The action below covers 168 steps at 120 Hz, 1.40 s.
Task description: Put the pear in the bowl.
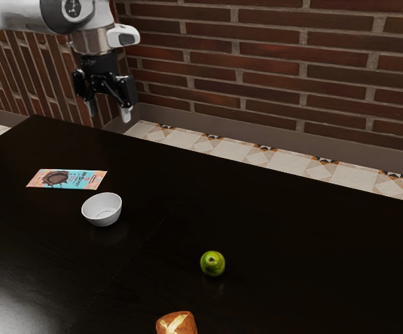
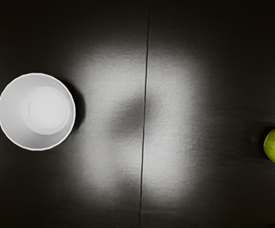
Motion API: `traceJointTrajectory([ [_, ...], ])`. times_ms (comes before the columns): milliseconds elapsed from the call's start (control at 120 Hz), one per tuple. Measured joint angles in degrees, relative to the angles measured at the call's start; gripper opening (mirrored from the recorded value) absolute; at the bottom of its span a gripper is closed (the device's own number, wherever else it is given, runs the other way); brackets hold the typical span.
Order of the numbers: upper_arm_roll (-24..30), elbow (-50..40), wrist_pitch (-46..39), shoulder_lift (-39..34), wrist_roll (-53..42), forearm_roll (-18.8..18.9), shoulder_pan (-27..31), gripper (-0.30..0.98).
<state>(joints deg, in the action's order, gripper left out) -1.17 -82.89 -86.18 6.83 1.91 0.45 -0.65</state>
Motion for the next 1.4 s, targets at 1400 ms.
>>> traceJointTrajectory([
  [1400, 22.05, -38.53, -47.22, 5.02, 5.27, -3.55, -0.14, 0.69],
])
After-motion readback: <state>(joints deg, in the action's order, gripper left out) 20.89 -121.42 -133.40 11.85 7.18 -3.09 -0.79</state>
